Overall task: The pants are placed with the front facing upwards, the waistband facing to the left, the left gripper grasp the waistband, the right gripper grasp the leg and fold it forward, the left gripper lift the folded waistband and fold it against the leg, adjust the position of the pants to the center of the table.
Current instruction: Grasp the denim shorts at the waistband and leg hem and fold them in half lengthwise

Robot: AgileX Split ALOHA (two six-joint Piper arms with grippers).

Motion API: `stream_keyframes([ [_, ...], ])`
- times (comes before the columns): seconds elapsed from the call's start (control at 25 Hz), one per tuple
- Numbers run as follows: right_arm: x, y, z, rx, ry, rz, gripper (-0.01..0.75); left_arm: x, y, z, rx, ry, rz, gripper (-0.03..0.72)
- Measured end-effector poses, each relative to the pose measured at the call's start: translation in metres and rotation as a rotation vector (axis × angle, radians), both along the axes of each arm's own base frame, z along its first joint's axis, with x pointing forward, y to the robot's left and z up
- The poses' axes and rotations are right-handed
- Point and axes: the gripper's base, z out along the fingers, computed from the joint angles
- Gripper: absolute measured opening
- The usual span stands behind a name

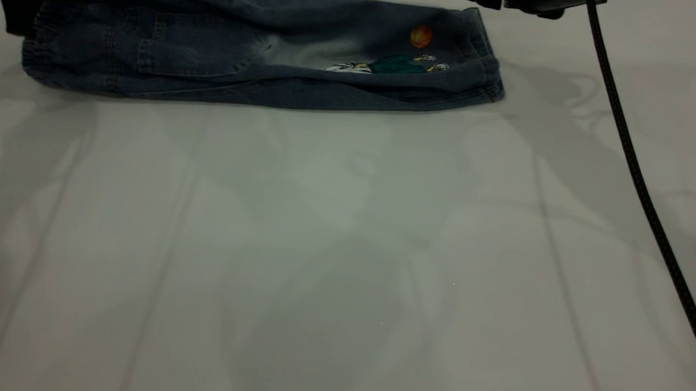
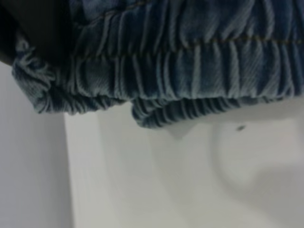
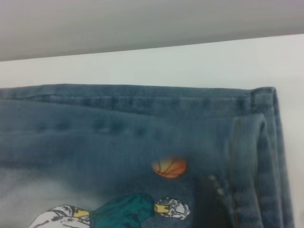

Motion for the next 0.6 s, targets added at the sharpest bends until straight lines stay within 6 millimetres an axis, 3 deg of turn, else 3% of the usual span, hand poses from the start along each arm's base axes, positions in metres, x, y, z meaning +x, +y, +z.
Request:
stream_keyframes([
  [0.16,-0.001,0.000,-0.001,-0.004,0.014,-0.001,0.512,0.004,-0.003,0.004,0.038,0.003,-0.066,0.233],
  [0.36,-0.003,-0.001,-0.005,-0.018,0.063,-0.003,0.539,0.003,-0.006,0.002,0.021,0.028,-0.098,0.390],
  [0.48,-0.005,-0.001,-0.005,-0.044,0.098,0.011,0.540,0.002,-0.009,0.003,0.045,0.055,-0.159,0.420],
  [0.6,-0.008,0.000,0.006,-0.106,0.112,0.063,0.540,0.002,-0.010,0.013,0.238,0.099,-0.344,0.426],
])
